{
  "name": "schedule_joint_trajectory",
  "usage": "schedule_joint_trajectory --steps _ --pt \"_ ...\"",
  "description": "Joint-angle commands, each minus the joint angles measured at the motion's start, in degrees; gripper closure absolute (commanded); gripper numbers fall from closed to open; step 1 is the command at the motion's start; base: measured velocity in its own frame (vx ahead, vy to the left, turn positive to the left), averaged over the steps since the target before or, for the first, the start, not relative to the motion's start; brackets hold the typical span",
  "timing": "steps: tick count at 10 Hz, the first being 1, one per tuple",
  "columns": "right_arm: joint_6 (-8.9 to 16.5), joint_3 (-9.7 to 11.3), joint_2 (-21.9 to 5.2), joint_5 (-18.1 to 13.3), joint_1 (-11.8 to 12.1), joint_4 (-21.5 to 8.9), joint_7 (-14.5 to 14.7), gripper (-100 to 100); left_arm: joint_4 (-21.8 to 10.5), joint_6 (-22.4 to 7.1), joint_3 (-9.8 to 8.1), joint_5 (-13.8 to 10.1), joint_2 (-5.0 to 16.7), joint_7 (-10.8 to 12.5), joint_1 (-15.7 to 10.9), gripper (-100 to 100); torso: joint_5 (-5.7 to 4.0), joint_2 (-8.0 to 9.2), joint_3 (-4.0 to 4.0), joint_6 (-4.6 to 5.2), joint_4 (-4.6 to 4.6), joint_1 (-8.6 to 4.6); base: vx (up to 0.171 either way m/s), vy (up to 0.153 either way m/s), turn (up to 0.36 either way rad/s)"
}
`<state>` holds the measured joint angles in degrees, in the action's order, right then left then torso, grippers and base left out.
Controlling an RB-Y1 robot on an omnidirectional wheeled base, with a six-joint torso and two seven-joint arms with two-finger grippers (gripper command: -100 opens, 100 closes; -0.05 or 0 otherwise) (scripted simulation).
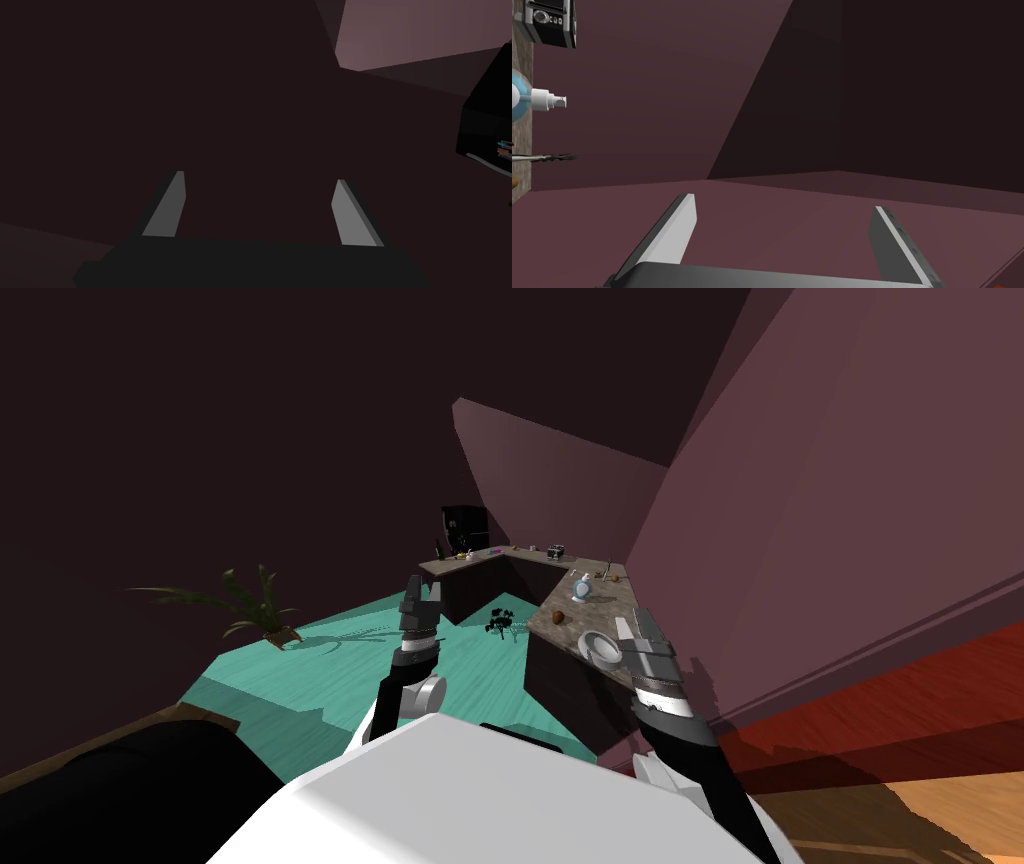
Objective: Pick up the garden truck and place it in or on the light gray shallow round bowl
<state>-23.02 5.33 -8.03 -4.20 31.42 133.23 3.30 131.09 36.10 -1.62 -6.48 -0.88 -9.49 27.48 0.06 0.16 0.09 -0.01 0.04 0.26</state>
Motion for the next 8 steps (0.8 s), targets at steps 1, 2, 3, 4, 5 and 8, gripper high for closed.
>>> schedule_joint_trajectory --steps 1,2,3,4,5,8 --pt "0.44 0.33 -2.86 -2.74 0.23 -0.76 -0.79 -100 0.00 0.00 0.00 0.00 0.00 0.00 0.00 0 0.00 0.00 0.00 0.00 0.00 0.00 -0.042 0.062 0.075" --pt "0.76 0.68 -4.73 -4.39 0.53 -1.12 -1.23 -100 0.00 0.00 0.00 0.00 0.00 0.00 0.00 0 -0.01 0.00 0.00 0.00 0.00 -0.04 -0.048 0.064 0.088" --pt "0.76 0.68 -5.34 -4.80 0.53 -1.12 -1.23 -100 0.00 0.00 0.00 0.00 0.00 0.00 0.00 0 -0.01 0.02 0.01 0.00 0.01 -0.04 -0.037 0.052 0.025" --pt "1.09 1.05 -7.71 -7.07 0.88 -1.52 -1.69 -100 0.00 0.00 0.00 0.00 0.00 0.00 0.00 0 -0.01 0.00 0.00 0.01 0.00 -0.07 -0.034 0.054 0.072" --pt "1.42 1.45 -9.40 -8.71 1.27 -1.96 -2.15 -100 0.00 0.00 0.00 0.00 0.00 0.00 0.00 0 -0.02 -0.01 -0.01 0.00 0.00 -0.07 -0.056 0.082 0.122" --pt "1.77 1.87 -13.05 -12.24 1.71 -2.44 -2.59 -100 0.00 0.00 0.00 0.00 0.00 0.00 0.00 0 0.00 0.04 0.03 0.00 0.01 -0.01 -0.046 0.063 0.053"
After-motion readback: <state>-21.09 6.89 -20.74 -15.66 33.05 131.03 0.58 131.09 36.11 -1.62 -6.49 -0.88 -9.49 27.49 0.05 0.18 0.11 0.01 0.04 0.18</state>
